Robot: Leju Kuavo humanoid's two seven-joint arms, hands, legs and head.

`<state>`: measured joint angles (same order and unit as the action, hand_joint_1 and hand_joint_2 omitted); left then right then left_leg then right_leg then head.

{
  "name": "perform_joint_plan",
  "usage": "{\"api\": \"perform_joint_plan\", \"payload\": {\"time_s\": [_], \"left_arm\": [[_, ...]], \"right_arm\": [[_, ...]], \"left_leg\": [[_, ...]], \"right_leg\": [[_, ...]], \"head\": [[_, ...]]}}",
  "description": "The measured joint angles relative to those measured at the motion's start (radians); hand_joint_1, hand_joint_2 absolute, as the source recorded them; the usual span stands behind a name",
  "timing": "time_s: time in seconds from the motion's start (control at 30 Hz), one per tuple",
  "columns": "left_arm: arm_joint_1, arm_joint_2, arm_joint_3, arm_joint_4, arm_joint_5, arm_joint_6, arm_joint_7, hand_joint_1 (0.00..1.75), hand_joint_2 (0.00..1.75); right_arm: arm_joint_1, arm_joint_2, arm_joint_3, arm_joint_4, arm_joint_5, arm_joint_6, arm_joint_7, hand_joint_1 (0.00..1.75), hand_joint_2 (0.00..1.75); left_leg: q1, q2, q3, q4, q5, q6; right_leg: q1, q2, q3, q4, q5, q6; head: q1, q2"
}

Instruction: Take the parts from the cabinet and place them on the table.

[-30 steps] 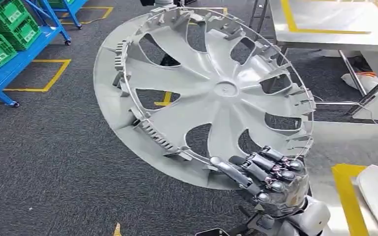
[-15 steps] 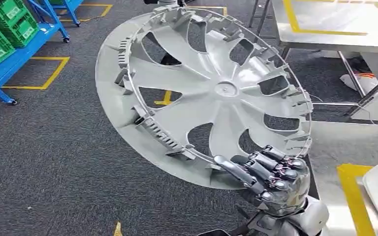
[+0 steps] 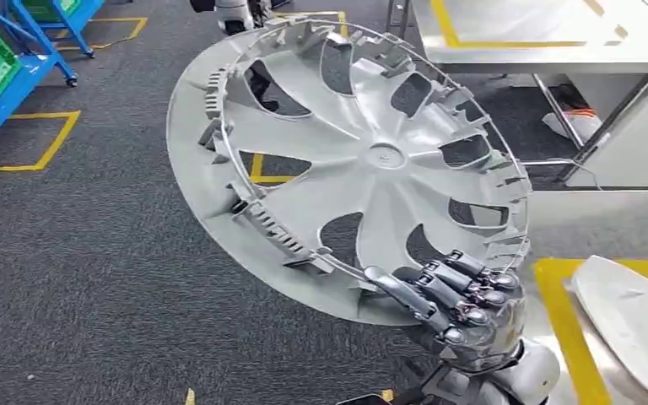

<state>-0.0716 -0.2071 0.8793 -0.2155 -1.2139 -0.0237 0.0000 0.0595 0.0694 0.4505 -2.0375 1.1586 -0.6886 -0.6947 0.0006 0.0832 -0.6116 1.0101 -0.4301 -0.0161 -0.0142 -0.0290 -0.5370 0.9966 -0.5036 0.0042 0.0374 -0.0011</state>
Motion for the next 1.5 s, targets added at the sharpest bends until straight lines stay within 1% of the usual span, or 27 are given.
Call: {"api": "perform_joint_plan", "payload": {"time_s": [0.07, 0.13, 0.17, 0.23, 0.27, 0.3, 0.33, 0.37, 0.5, 0.53, 0.57, 0.63, 0.7, 0.73, 0.8, 0.83, 0.87, 1.0, 1.07, 1.1, 1.17, 1.2, 1.27, 1.3, 1.33, 1.37, 1.5], "left_arm": [[0.004, 0.001, 0.002, 0.0, 0.0, -0.002, 0.0, 0.0, 0.0], [0.009, 0.002, 0.004, 0.0, 0.0, -0.004, 0.0, 0.0, 0.0], [0.011, 0.003, 0.004, 0.0, 0.0, -0.005, 0.0, 0.0, 0.0], [0.012, 0.005, 0.005, 0.0, 0.0, -0.006, 0.0, 0.0, 0.0], [0.012, 0.006, 0.005, 0.0, 0.0, -0.006, 0.0, 0.0, 0.0], [0.012, 0.007, 0.005, 0.0, 0.001, -0.008, 0.0, 0.0, 0.0], [0.013, 0.011, 0.005, 0.0, 0.002, -0.008, 0.0, 0.0, 0.0], [0.014, 0.012, 0.006, 0.0, 0.003, -0.009, -0.001, 0.0, 0.0], [0.012, 0.014, 0.007, 0.0, 0.01, -0.011, -0.003, 0.0, 0.0], [0.009, 0.014, 0.008, 0.0, 0.011, -0.011, -0.003, 0.0, 0.0], [0.01, 0.014, 0.008, 0.0, 0.012, -0.012, -0.004, 0.0, 0.0], [0.013, 0.014, 0.012, 0.0, 0.016, -0.014, -0.004, 0.0, 0.0], [0.015, 0.016, 0.014, 0.0, 0.018, -0.015, -0.004, 0.0, 0.0], [0.014, 0.016, 0.014, 0.0, 0.018, -0.015, -0.004, 0.0, 0.0], [0.012, 0.015, 0.014, 0.0, 0.018, -0.015, -0.005, 0.0, 0.0], [0.012, 0.014, 0.015, 0.0, 0.018, -0.016, -0.005, 0.0, 0.0], [0.014, 0.015, 0.015, 0.0, 0.018, -0.016, -0.005, 0.0, 0.0], [0.012, 0.014, 0.019, 0.0, 0.019, -0.016, -0.007, 0.0, 0.0], [0.013, 0.014, 0.02, 0.0, 0.019, -0.017, -0.009, 0.0, 0.0], [0.014, 0.014, 0.021, 0.0, 0.019, -0.018, -0.01, 0.0, 0.0], [0.018, 0.014, 0.023, 0.0, 0.019, -0.019, -0.01, 0.0, 0.0], [0.02, 0.014, 0.023, 0.0, 0.019, -0.021, -0.01, 0.0, 0.0], [0.021, 0.014, 0.023, 0.0, 0.019, -0.022, -0.01, 0.0, 0.0], [0.021, 0.014, 0.023, 0.0, 0.019, -0.023, -0.01, 0.0, 0.0], [0.021, 0.014, 0.023, 0.0, 0.019, -0.023, -0.01, 0.0, 0.0], [0.021, 0.017, 0.024, 0.0, 0.019, -0.023, -0.01, 0.0, 0.0], [0.022, 0.018, 0.027, 0.0, 0.02, -0.025, -0.011, 0.0, 0.0]], "right_arm": [[-0.005, 0.001, 0.005, 0.004, 0.003, 0.0, 0.0, 1.75, 1.75], [-0.006, 0.002, 0.009, 0.009, 0.004, 0.0, 0.001, 1.75, 1.75], [-0.006, 0.002, 0.01, 0.012, 0.004, 0.0, 0.001, 1.75, 1.75], [-0.007, 0.002, 0.014, 0.018, 0.005, 0.0, 0.001, 1.75, 1.75], [-0.008, 0.002, 0.016, 0.02, 0.005, 0.0, 0.001, 1.75, 1.75], [-0.01, 0.002, 0.019, 0.022, 0.005, 0.0, 0.001, 1.75, 1.75], [-0.013, 0.003, 0.022, 0.024, 0.007, 0.0, 0.001, 1.75, 1.75], [-0.019, 0.003, 0.025, 0.028, 0.008, 0.0, 0.001, 1.75, 1.75], [-0.023, 0.007, 0.031, 0.032, 0.013, 0.0, 0.002, 1.75, 1.75], [-0.022, 0.007, 0.031, 0.033, 0.013, 0.0, 0.002, 1.75, 1.75], [-0.028, 0.007, 0.033, 0.037, 0.013, 0.0, 0.002, 1.75, 1.75], [-0.03, 0.008, 0.036, 0.042, 0.011, 0.0, 0.002, 1.75, 1.75], [-0.029, 0.008, 0.039, 0.047, 0.01, 0.0, 0.002, 1.75, 1.75], [-0.027, 0.008, 0.039, 0.049, 0.01, 0.0, 0.002, 1.75, 1.75], [-0.027, 0.008, 0.04, 0.052, 0.009, 0.0, 0.002, 1.75, 1.75], [-0.027, 0.008, 0.04, 0.052, 0.009, 0.0, 0.002, 1.75, 1.75], [-0.03, 0.009, 0.041, 0.052, 0.01, 0.0, 0.002, 1.75, 1.75], [-0.026, 0.011, 0.041, 0.053, 0.014, 0.0, 0.002, 1.75, 1.75], [-0.026, 0.015, 0.042, 0.055, 0.016, 0.0, 0.002, 1.75, 1.75], [-0.025, 0.018, 0.042, 0.056, 0.019, 0.0, 0.001, 1.75, 1.75], [-0.025, 0.019, 0.042, 0.061, 0.024, 0.0, 0.0, 1.75, 1.75], [-0.024, 0.019, 0.042, 0.063, 0.027, 0.0, 0.0, 1.75, 1.75], [-0.024, 0.019, 0.042, 0.064, 0.032, 0.0, 0.0, 1.75, 1.75], [-0.024, 0.019, 0.042, 0.064, 0.034, 0.0, 0.0, 1.75, 1.75], [-0.024, 0.021, 0.042, 0.064, 0.036, 0.0, 0.0, 1.75, 1.75], [-0.024, 0.023, 0.042, 0.064, 0.037, 0.0, -0.001, 1.75, 1.75], [-0.024, 0.026, 0.041, 0.065, 0.042, 0.0, 0.0, 1.75, 1.75]], "left_leg": [[0.004, -0.065, -0.034, 0.102, -0.084, -0.007], [0.003, -0.077, -0.093, 0.26, -0.16, -0.008], [0.003, -0.077, -0.111, 0.31, -0.173, -0.008], [0.003, -0.079, -0.086, 0.271, -0.134, -0.004], [0.003, -0.086, -0.046, 0.193, -0.089, 0.0], [0.004, -0.105, 0.0, 0.101, -0.046, 0.006], [0.008, -0.163, 0.031, 0.029, -0.027, 0.012], [0.015, -0.188, 0.041, 0.009, -0.033, 0.015], [0.012, -0.141, 0.042, -0.014, -0.034, 0.025], [0.012, -0.121, 0.048, -0.023, -0.029, 0.033], [0.01, -0.111, 0.046, -0.025, -0.027, 0.038], [0.006, -0.077, 0.044, -0.025, -0.028, 0.041], [0.006, -0.044, 0.044, -0.024, -0.029, 0.041], [0.006, -0.03, 0.044, -0.024, -0.029, 0.041], [0.006, -0.007, 0.044, -0.022, -0.031, 0.038], [0.004, 0.001, 0.046, -0.018, -0.033, 0.034], [-0.005, 0.008, 0.044, -0.013, -0.038, 0.026], [-0.002, 0.048, 0.047, -0.011, -0.034, 0.007], [0.007, -0.043, 0.025, 0.046, -0.087, -0.005], [0.007, -0.066, -0.006, 0.124, -0.132, -0.006], [0.007, -0.076, -0.074, 0.285, -0.198, -0.008], [0.007, -0.076, -0.084, 0.309, -0.197, -0.007], [0.007, -0.081, -0.046, 0.234, -0.136, 0.0], [0.007, -0.093, -0.001, 0.139, -0.085, 0.006], [0.007, -0.131, 0.041, 0.049, -0.044, 0.012], [0.013, -0.192, 0.057, 0.016, -0.053, 0.018], [0.007, -0.157, 0.058, -0.009, -0.052, 0.026]], "right_leg": [[0.0, 0.02, -0.005, 0.001, 0.009, -0.011], [0.003, 0.044, -0.01, 0.001, 0.012, -0.016], [0.005, 0.058, -0.012, 0.002, 0.013, -0.016], [0.006, 0.084, -0.012, 0.003, 0.014, -0.015], [0.006, 0.099, -0.012, 0.005, 0.015, -0.014], [0.005, 0.114, -0.011, 0.007, 0.015, -0.013], [0.002, 0.123, -0.015, 0.007, 0.014, -0.012], [0.008, 0.137, -0.023, 0.015, 0.014, -0.005], [-0.003, 0.183, -0.055, 0.007, 0.027, 0.025], [0.002, 0.115, -0.064, 0.032, 0.008, 0.025], [0.004, 0.072, -0.089, 0.084, -0.025, 0.026], [0.003, 0.04, -0.163, 0.243, -0.101, 0.03], [0.002, 0.035, -0.198, 0.321, -0.117, 0.034], [0.002, 0.031, -0.174, 0.284, -0.088, 0.036], [0.002, 0.005, -0.074, 0.11, -0.011, 0.034], [0.003, -0.035, -0.024, 0.027, 0.009, 0.032], [0.015, -0.063, -0.011, -0.001, -0.006, 0.028], [0.013, -0.009, -0.019, 0.001, 0.01, 0.001], [0.006, 0.01, -0.021, -0.001, 0.019, -0.012], [0.006, 0.021, -0.023, -0.001, 0.02, -0.014], [0.009, 0.049, -0.026, -0.001, 0.023, -0.019], [0.011, 0.064, -0.026, 0.0, 0.023, -0.02], [0.012, 0.092, -0.026, 0.002, 0.025, -0.019], [0.012, 0.108, -0.025, 0.003, 0.026, -0.018], [0.011, 0.12, -0.026, 0.004, 0.026, -0.017], [0.012, 0.128, -0.031, 0.008, 0.027, -0.012], [0.0, 0.178, -0.055, 0.005, 0.041, 0.016]], "head": [[-0.003, 0.0], [-0.003, 0.0], [-0.002, 0.0], [-0.002, 0.0], [-0.002, 0.0], [-0.002, 0.0], [-0.002, 0.0], [0.0, 0.0], [-0.001, 0.0], [-0.002, 0.0], [0.005, 0.0], [0.004, 0.0], [0.005, 0.0], [0.005, 0.0], [0.005, 0.0], [0.006, 0.0], [0.007, 0.0], [0.003, 0.0], [-0.003, 0.0], [-0.004, 0.0], [-0.005, 0.0], [-0.003, 0.0], [-0.004, 0.0], [-0.004, 0.0], [-0.004, 0.0], [-0.003, 0.0], [-0.003, 0.0]]}}
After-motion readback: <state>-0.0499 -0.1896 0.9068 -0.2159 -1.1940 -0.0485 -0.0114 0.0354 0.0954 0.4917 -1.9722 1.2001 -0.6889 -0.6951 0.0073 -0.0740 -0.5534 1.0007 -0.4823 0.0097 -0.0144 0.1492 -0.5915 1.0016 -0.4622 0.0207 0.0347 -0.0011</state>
